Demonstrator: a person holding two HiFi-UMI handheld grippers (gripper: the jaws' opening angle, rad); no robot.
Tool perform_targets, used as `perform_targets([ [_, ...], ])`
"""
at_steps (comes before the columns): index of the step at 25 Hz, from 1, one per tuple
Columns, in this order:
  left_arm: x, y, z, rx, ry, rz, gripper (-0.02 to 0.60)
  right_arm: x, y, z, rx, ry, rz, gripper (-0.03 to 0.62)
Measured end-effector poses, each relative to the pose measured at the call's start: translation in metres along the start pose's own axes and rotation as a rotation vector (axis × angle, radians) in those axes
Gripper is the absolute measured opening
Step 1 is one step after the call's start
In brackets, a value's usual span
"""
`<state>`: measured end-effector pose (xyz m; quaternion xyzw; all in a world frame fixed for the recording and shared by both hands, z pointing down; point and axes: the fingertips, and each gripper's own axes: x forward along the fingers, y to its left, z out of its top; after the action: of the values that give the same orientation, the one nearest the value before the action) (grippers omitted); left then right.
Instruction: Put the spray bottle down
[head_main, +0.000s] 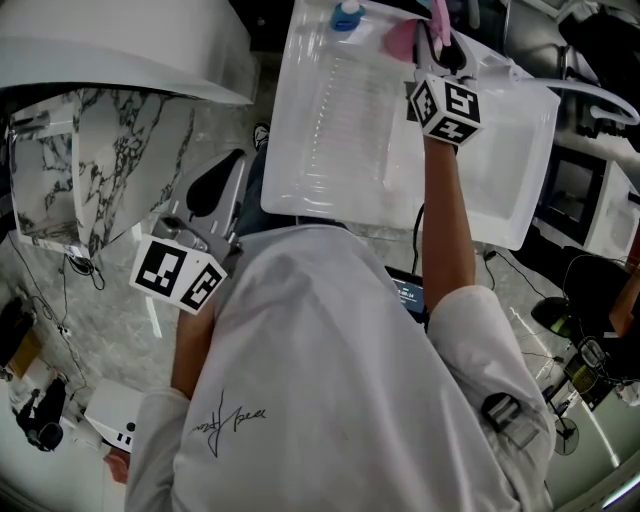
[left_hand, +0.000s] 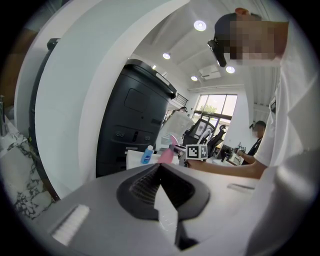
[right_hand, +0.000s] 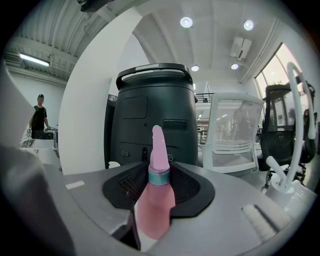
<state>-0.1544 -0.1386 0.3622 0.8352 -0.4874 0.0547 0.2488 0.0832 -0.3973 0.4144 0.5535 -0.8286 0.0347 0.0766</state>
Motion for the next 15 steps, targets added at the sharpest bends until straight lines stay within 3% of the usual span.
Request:
perform_targets([
  [9,-0.0014,-0.0069,0.0067,-0.008,-0.019,-0.012,0.005,-0.0027,-0.0027,-0.0021,0.056,0.018,0.007,0.133],
  [15,-0.0011,-0.0087,0.0038,-0.007,-0.014,-0.014,0.005,-0.0036,-0.0041,0.0007,0.081,0.008,0.012,0.198],
])
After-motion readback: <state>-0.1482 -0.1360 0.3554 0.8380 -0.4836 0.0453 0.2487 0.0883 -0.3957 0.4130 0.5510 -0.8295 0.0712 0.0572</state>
